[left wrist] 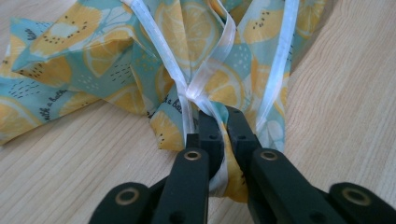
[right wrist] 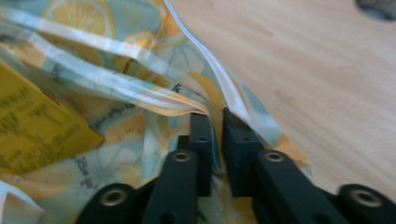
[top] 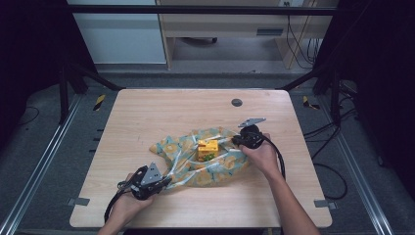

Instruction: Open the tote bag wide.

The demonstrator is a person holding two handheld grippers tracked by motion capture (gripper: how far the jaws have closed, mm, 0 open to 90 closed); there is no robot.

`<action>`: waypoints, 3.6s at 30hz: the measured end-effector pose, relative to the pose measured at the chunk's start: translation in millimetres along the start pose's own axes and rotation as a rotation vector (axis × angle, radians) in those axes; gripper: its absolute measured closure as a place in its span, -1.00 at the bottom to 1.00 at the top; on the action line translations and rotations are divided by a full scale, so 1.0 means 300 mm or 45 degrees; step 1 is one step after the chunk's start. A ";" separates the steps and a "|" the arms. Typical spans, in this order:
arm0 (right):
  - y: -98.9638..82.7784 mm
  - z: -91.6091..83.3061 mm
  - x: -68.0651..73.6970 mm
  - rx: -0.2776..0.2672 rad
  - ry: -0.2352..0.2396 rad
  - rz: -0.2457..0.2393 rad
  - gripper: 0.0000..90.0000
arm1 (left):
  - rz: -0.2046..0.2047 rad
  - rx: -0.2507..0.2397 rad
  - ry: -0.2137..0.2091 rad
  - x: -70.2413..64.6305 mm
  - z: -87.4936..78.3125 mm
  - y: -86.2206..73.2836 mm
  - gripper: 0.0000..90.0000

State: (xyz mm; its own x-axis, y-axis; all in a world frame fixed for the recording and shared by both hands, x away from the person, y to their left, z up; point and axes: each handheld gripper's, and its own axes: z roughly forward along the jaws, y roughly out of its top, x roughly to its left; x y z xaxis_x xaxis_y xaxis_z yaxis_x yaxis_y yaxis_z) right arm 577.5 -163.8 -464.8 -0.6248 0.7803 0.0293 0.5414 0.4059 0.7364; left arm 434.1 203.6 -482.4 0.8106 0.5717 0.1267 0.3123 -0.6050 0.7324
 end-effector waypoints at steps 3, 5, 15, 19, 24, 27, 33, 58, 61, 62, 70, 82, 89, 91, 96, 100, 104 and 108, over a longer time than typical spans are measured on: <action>0.016 -0.029 0.003 -0.040 -0.031 0.008 0.34 | -0.011 -0.043 0.018 0.001 -0.020 0.001 0.73; 0.030 -0.049 0.004 -0.053 -0.038 0.002 0.05 | -0.014 -0.049 0.020 0.001 -0.024 0.002 0.61; 0.129 -0.182 0.055 -0.168 -0.031 -0.051 -0.48 | -0.068 -0.145 0.033 0.005 -0.057 0.050 -0.16; 0.135 -0.222 0.083 -0.172 -0.004 -0.086 -0.46 | -0.074 -0.183 0.045 0.015 -0.078 0.081 -0.32; 0.094 -0.283 0.149 -0.154 0.058 -0.135 -0.49 | -0.060 -0.236 0.022 0.023 -0.109 0.143 -0.43; 0.066 -0.296 0.171 -0.144 0.085 -0.146 -0.53 | -0.063 -0.245 0.030 0.034 -0.110 0.179 -0.45; 0.022 -0.303 0.198 -0.131 0.103 -0.153 -0.57 | -0.057 -0.268 0.046 0.048 -0.125 0.229 -0.47; -0.098 -0.211 0.266 0.025 0.122 -0.183 -0.70 | -0.031 -0.004 -0.014 0.221 0.152 0.349 -0.44; -0.110 -0.199 0.271 0.057 0.116 -0.206 -0.57 | -0.031 0.019 -0.019 0.226 0.171 0.342 -0.37; -0.113 -0.196 0.274 0.061 0.112 -0.217 -0.50 | -0.028 0.027 -0.035 0.230 0.179 0.339 -0.30; -0.128 -0.182 0.283 0.098 0.092 -0.255 -0.03 | 0.012 0.062 -0.091 0.235 0.206 0.332 0.49; -0.158 -0.175 0.281 0.150 0.113 -0.311 0.91 | -0.078 -0.012 -0.078 0.258 0.173 0.305 0.88; -0.200 -0.181 0.252 0.139 0.113 -0.297 0.98 | -0.131 -0.027 -0.038 0.285 0.172 0.264 0.89; -0.224 -0.187 0.226 0.121 0.114 -0.278 0.99 | -0.156 -0.031 -0.023 0.297 0.181 0.251 0.90; -0.257 -0.197 0.186 0.110 0.116 -0.269 0.99 | -0.168 -0.035 0.007 0.308 0.194 0.235 0.92; -0.277 -0.204 0.166 0.109 0.113 -0.264 1.00 | -0.179 -0.026 0.025 0.315 0.209 0.221 0.94; -0.296 -0.207 0.150 0.111 0.117 -0.258 1.00 | -0.192 -0.028 0.029 0.324 0.220 0.208 0.95; -0.305 -0.206 0.148 0.116 0.120 -0.267 1.00 | -0.182 -0.018 0.033 0.325 0.228 0.203 0.96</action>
State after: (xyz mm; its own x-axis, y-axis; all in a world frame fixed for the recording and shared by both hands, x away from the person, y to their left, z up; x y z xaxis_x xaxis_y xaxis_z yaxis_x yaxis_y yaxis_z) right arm 465.4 -195.6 -489.0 -0.7763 0.6282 -0.0514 0.4403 0.5988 0.6691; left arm 566.1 184.5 -471.3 0.7452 0.6657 0.0376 0.4163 -0.5086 0.7537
